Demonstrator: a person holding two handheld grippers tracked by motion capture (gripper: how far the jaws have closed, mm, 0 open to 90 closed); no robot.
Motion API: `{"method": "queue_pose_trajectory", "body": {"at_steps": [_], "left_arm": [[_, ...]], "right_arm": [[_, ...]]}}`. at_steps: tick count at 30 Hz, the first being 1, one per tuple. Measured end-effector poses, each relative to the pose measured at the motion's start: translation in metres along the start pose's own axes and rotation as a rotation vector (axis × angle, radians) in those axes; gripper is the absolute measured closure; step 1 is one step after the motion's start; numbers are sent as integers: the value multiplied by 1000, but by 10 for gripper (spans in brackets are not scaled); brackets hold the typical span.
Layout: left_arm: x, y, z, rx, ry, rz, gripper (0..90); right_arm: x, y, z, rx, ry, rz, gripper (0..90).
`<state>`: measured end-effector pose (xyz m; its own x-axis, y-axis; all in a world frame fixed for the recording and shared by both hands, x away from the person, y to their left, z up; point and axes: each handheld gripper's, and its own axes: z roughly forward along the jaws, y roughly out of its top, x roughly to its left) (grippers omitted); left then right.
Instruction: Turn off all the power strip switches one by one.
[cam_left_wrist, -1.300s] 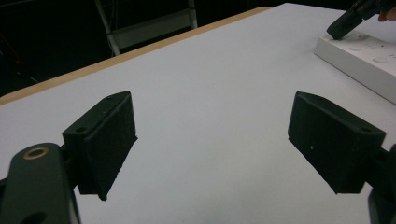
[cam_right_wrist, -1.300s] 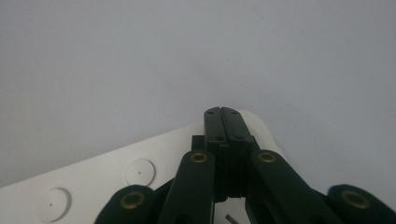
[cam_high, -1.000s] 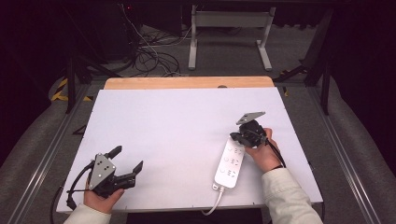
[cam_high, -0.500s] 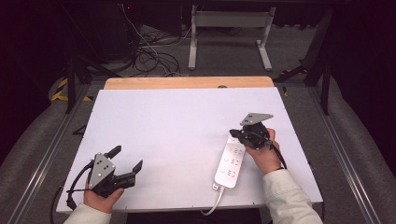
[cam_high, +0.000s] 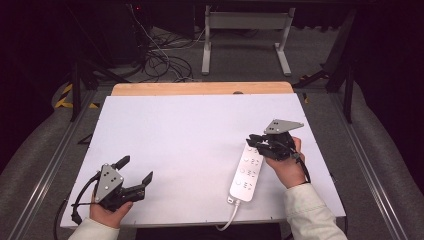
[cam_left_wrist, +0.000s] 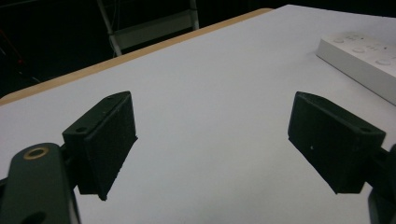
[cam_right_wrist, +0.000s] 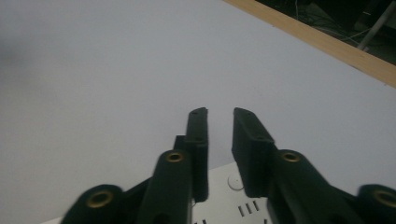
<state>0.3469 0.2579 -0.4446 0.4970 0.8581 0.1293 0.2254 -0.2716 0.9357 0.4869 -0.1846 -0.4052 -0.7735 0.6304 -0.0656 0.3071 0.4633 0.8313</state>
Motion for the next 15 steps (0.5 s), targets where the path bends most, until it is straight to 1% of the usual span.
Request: {"method": "queue_pose_trajectory", "body": {"at_steps": [3,4,5,7,10,12,15], "left_arm": [[0,0,1,1,-5,4,157],[0,0,1,0,-4,5,157],[0,0,1,0,-5,4,157],[0,1,1,-3,-5,2,157],[1,1,1,-3,-4,10,157],[0,1,1,-5,-8,4,157],[1,1,0,-7,-8,5,157]], "right_arm": [[3,1,-6,-14,-27,-8,567],[4,0,-9,-15,-25,-14,508],[6,1,-11,-16,-24,-21,486],[9,0,-15,-29,-17,-27,434],[13,-2,-23,-54,-8,-25,317],[14,-5,-27,-78,-3,-20,240],[14,-13,-33,-103,29,-4,141]]}}
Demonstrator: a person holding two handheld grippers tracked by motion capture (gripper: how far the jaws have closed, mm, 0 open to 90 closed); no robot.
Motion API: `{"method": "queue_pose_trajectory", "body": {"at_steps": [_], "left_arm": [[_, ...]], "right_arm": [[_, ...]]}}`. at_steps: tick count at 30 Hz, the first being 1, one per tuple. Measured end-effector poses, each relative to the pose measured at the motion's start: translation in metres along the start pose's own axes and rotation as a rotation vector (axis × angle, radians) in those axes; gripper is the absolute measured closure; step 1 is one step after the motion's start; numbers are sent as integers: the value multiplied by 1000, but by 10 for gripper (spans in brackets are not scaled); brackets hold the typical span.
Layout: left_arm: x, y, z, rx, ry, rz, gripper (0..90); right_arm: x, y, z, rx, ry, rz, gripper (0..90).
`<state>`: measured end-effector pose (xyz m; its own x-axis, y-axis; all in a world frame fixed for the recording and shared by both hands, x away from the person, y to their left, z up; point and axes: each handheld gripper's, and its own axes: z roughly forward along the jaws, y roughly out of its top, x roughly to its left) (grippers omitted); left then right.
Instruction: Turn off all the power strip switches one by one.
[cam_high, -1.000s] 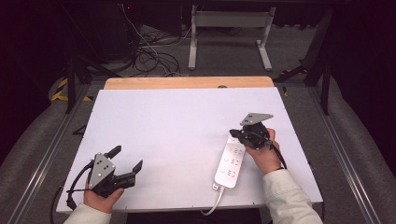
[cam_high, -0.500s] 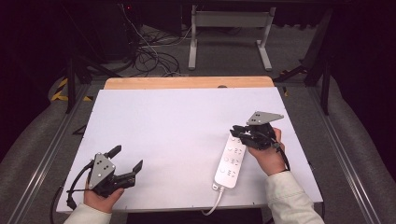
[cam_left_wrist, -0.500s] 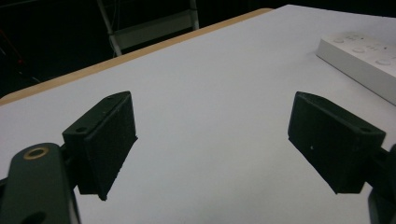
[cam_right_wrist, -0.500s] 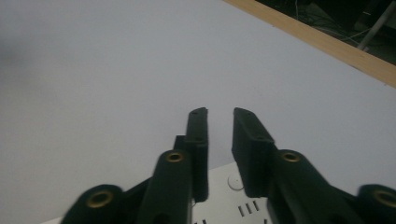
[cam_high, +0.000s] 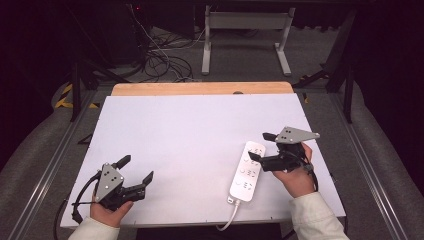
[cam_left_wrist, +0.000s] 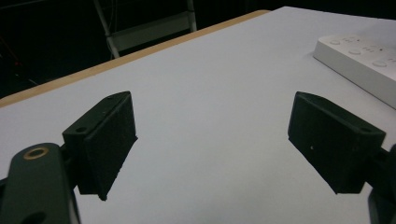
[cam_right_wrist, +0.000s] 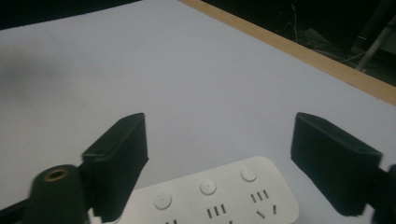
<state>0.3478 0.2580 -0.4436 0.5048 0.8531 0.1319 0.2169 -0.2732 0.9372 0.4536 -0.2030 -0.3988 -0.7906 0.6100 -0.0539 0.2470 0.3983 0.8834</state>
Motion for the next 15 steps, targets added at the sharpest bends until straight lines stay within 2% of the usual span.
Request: {"method": "queue_pose_trajectory", "body": {"at_steps": [2,7,10,11,13,15], "left_arm": [[0,0,-1,-2,3,2,155],[0,1,-3,-5,4,7,150],[0,1,-4,0,5,13,149],[0,1,-4,5,1,15,149],[1,1,-5,34,-19,13,146],[1,-2,-6,56,-34,7,141]], "right_arm": [[1,-8,-5,-21,7,3,85],[2,-34,-22,-52,19,21,55],[3,-52,-30,-33,14,33,74],[2,-55,-32,-12,24,56,112],[2,-65,-33,45,52,100,128],[3,-71,-33,61,54,103,103]]}}
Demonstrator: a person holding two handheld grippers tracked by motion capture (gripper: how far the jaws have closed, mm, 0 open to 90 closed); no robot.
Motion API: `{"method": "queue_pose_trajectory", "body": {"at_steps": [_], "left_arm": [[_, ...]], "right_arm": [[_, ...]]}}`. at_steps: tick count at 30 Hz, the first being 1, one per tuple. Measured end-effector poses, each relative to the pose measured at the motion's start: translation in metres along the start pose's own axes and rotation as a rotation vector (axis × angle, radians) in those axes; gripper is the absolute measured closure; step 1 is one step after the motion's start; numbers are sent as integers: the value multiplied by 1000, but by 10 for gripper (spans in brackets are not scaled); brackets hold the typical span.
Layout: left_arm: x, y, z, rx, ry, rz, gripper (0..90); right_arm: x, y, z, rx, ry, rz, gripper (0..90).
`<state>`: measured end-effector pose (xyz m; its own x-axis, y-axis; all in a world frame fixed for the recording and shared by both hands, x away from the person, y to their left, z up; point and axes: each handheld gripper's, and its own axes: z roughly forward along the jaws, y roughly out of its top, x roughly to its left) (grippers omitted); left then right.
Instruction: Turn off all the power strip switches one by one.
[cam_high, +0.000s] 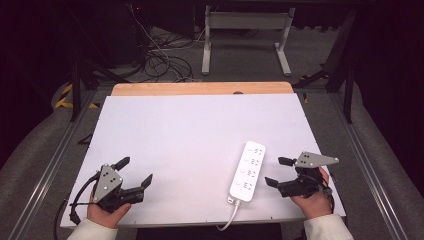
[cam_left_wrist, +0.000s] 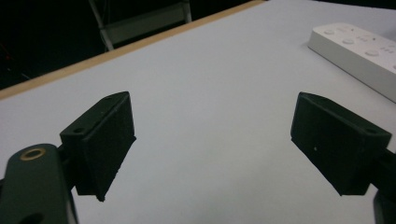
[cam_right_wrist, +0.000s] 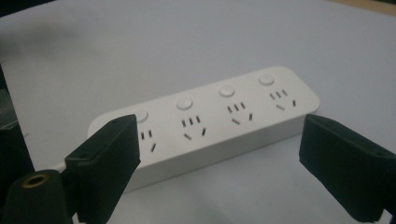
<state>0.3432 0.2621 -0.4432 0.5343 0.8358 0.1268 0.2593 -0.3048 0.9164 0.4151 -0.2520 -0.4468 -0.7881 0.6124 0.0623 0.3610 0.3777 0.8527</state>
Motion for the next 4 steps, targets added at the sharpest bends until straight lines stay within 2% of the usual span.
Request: {"method": "queue_pose_trajectory", "body": {"at_steps": [2,3,4], "left_arm": [[0,-1,-2,-2,-1,-3,139],[0,-2,-3,-13,0,-16,139],[0,-2,-4,-16,2,-10,139]], "right_arm": [[2,-4,0,6,-18,-11,44],[2,-4,-1,0,-28,-16,23],[3,-4,-1,-16,-40,-22,0]]}}
